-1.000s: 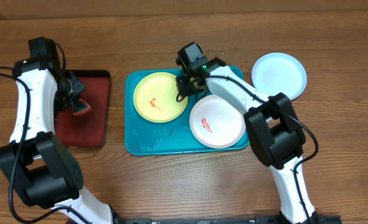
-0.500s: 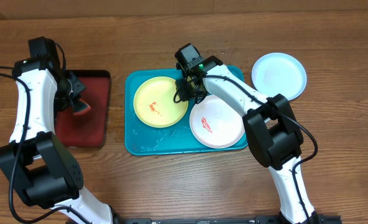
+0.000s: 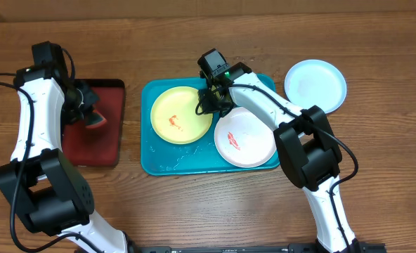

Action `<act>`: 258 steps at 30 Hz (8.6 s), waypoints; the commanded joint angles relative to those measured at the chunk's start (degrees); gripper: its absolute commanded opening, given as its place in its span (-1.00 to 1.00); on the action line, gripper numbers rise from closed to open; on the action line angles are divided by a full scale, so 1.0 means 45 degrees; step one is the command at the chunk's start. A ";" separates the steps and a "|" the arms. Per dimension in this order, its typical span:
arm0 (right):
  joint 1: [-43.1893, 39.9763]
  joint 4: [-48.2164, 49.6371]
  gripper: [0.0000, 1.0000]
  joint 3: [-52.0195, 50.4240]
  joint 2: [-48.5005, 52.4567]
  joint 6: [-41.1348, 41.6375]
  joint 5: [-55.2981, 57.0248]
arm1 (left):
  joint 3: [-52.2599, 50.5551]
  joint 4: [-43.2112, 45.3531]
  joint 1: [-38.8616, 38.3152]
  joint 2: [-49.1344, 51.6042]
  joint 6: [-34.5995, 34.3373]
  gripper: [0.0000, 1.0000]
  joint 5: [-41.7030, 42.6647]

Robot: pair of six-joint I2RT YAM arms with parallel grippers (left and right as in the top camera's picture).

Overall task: Clean dirty plates on tray and stack at the side
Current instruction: 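Carry the sponge with the left gripper from the water onto the yellow plate, then scrub the yellow plate with the sponge while the right gripper holds it, then return the sponge with the left gripper over the black tray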

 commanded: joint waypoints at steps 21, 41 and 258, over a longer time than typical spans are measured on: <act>0.0155 0.0811 -0.42 0.0117 0.0525 -0.1962 -0.0461 | -0.0194 0.0316 -0.4231 0.0034 0.2103 -0.92 0.3162; 0.0185 -0.1258 -0.92 0.0160 0.0544 0.1122 -0.0641 | -0.0573 0.1127 -0.5353 0.0155 0.1093 -0.91 0.2380; 0.0306 -0.2147 -0.92 0.2463 -0.0194 0.0427 0.1171 | -0.0714 0.0967 -0.0078 0.1899 -0.0248 0.00 -0.1166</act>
